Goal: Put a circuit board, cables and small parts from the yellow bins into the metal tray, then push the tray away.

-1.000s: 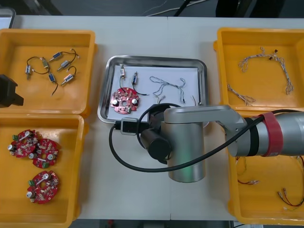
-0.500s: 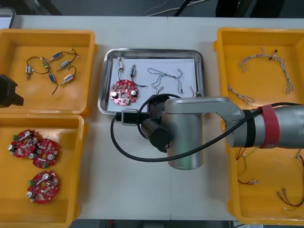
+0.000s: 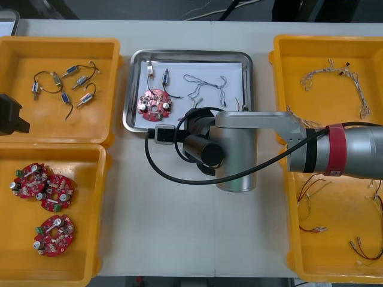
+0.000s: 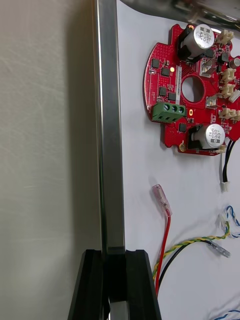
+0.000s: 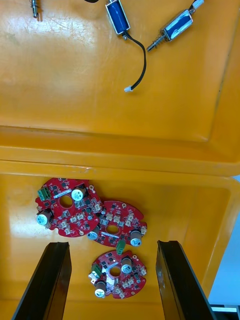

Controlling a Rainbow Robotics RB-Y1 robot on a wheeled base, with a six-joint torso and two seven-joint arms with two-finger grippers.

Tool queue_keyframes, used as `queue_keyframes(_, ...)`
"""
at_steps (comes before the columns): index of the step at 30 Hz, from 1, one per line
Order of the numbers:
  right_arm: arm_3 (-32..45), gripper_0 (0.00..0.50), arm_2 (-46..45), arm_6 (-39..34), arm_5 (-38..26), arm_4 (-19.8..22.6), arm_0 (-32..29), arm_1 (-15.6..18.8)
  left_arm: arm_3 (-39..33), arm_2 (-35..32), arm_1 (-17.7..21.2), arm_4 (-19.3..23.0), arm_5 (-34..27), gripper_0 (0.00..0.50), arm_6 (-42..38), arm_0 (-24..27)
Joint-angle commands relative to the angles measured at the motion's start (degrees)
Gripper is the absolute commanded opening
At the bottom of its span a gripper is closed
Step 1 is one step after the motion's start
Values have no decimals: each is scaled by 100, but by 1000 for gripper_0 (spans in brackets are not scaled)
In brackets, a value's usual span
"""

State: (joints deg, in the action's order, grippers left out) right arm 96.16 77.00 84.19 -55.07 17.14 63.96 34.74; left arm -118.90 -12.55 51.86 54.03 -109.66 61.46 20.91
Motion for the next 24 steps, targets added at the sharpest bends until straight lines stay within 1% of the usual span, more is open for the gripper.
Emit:
queue_keyframes(1,-133,0,-177,221,93,-61,380,112,-168,-186,158,-50,-34,500,402,-79)
queue_keyframes(9,-405,0,-177,273,216,-61,494,95,-168,-186,158,-50,-34,500,402,-79)
queue_keyframes(15,-678,0,-177,308,541,-70,573,51,-168,-186,158,-50,-34,500,402,-79)
queue_keyframes(20,-915,0,-177,335,867,-220,591,-37,-168,-186,158,-50,-34,500,402,-79)
queue_keyframes(24,-1082,0,-177,379,1095,-228,617,-72,-168,-186,158,-50,-34,500,402,-79)
